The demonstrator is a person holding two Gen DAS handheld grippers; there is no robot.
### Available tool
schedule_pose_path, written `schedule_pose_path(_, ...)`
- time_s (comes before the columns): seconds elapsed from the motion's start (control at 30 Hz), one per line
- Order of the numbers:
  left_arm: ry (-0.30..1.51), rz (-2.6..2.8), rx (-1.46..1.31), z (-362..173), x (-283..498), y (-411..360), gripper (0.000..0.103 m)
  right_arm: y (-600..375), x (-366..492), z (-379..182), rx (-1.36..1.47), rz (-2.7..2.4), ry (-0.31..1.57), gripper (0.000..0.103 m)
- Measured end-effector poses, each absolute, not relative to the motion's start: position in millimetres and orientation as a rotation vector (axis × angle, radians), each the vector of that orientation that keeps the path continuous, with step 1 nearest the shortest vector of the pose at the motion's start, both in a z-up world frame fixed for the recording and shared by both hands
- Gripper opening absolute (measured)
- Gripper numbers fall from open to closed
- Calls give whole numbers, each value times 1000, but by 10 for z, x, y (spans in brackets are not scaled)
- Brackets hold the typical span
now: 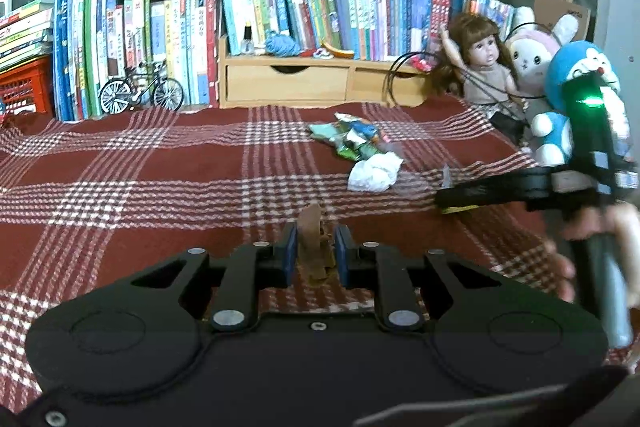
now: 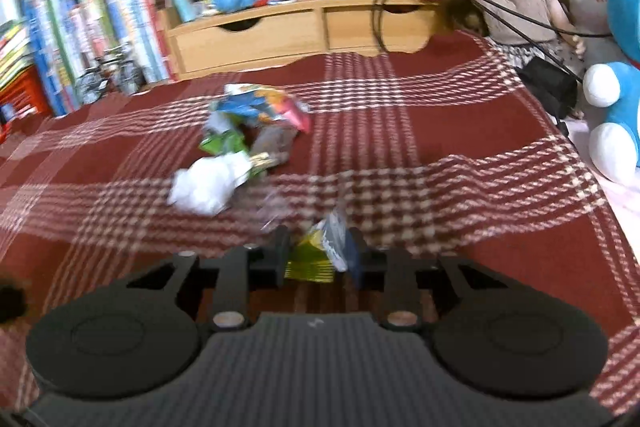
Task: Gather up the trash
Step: 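Lift the brown scrap and yellow-silver wrapper off the blanket with both tools, then carry the brown scrap and yellow-silver wrapper off the blanket edge toward the bin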
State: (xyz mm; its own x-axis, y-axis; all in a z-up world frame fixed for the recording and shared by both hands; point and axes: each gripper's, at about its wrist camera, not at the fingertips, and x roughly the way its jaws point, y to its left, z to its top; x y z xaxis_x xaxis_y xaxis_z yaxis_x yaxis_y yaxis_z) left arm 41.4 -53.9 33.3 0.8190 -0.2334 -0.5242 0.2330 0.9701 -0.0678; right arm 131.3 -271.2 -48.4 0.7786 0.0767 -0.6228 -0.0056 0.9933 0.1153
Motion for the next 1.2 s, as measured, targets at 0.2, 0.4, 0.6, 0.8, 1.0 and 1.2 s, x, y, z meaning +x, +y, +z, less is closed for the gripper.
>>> schedule_pose_path(0.2, 591, -219, 2, 266, 422, -524, 19, -2625, 1033, -385, 93, 113, 643, 8)
schedule_pose_path(0.4, 589, -207, 5, 294, 359, -502, 19, -2496, 850, -295, 44, 159, 608, 7)
schedule_pose_path(0.6, 583, -206, 15, 327, 277, -492, 19, -2429, 687, -234, 45, 200, 593, 7)
schedule_pose_path(0.8, 576, -205, 12, 353, 230, -485, 19, -2422, 657, -213, 55, 190, 595, 10)
schedule_pose_path(1.0, 576, -202, 4, 352, 226, -432, 19, -2459, 695, -275, 107, 200, 606, 44)
schedule_pose_path(1.2, 584, -186, -5, 299, 245, -367, 19, -2360, 731, -338, 73, 218, 612, 68)
